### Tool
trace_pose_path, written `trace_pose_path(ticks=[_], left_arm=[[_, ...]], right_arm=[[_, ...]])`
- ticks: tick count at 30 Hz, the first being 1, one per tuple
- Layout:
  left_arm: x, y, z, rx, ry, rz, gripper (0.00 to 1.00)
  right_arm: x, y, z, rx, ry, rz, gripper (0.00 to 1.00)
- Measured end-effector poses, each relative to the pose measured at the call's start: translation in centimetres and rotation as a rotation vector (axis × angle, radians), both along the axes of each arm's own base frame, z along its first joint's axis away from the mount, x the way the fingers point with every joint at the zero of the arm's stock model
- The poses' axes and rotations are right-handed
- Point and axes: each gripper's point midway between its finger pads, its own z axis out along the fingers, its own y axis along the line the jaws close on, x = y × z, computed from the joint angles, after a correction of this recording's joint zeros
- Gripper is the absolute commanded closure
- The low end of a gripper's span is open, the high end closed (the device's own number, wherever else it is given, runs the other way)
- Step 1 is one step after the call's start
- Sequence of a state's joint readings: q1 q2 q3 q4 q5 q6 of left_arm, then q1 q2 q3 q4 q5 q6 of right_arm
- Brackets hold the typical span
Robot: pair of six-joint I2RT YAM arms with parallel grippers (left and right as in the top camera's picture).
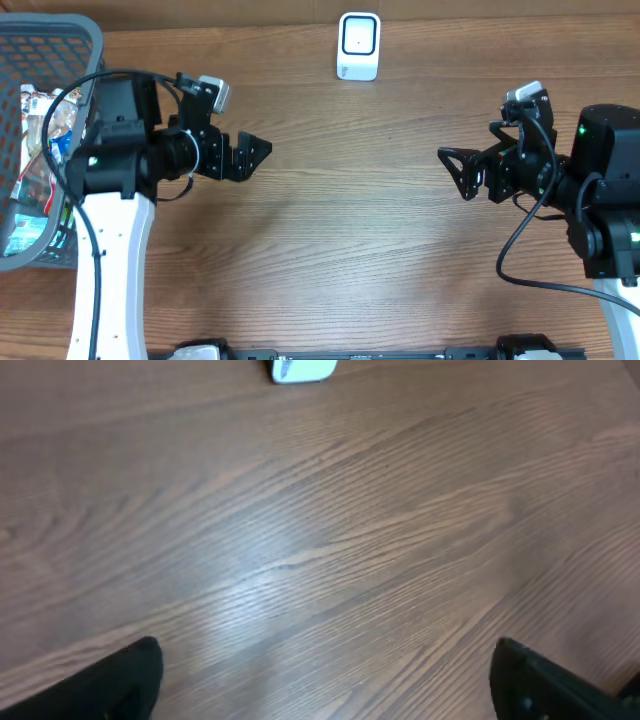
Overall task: Scan the item barcode
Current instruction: 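Raise the left gripper and move it over the grey basket, then lower the left gripper into the basket and grasp the green snack bag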
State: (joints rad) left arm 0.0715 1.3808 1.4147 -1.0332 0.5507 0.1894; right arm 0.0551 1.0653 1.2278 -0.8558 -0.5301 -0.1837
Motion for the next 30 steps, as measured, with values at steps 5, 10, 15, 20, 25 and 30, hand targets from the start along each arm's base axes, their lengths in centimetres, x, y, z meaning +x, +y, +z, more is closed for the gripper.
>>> trace_pose_path(ticks=[5, 10, 15, 20, 25, 30], left_arm=[[1.2, 1.7, 0.5, 0.022, 0.081, 0.156, 0.12], [2.8, 5.0, 7.2, 0.115, 0.017, 0.365, 0.05], [2.6, 8.8, 14.4, 0.192, -0.106, 0.574, 0.02], [1.6, 15.6, 19.1, 0.200, -0.204, 0.845, 0.03], [-0.4, 22.8, 20.6, 0.235, -0.246, 1.077, 0.04], [-2.8, 27.9, 18.9, 0.284, -0.162, 1.232, 0.00]], right_arm=[[0.3, -0.1, 0.3, 0.016, -0.003, -0.017, 0.00], [0.6, -0.7, 0.1, 0.029, 0.027, -0.085, 0.00], [0.8, -1.0, 0.0, 0.036, 0.040, -0.116, 0.00], [0.7, -1.1, -0.2, 0.053, 0.062, -0.135, 0.00], [0.7, -1.1, -0.2, 0.064, 0.075, -0.146, 0.00], [0.7, -1.1, -0.3, 0.077, 0.087, -0.156, 0.00]])
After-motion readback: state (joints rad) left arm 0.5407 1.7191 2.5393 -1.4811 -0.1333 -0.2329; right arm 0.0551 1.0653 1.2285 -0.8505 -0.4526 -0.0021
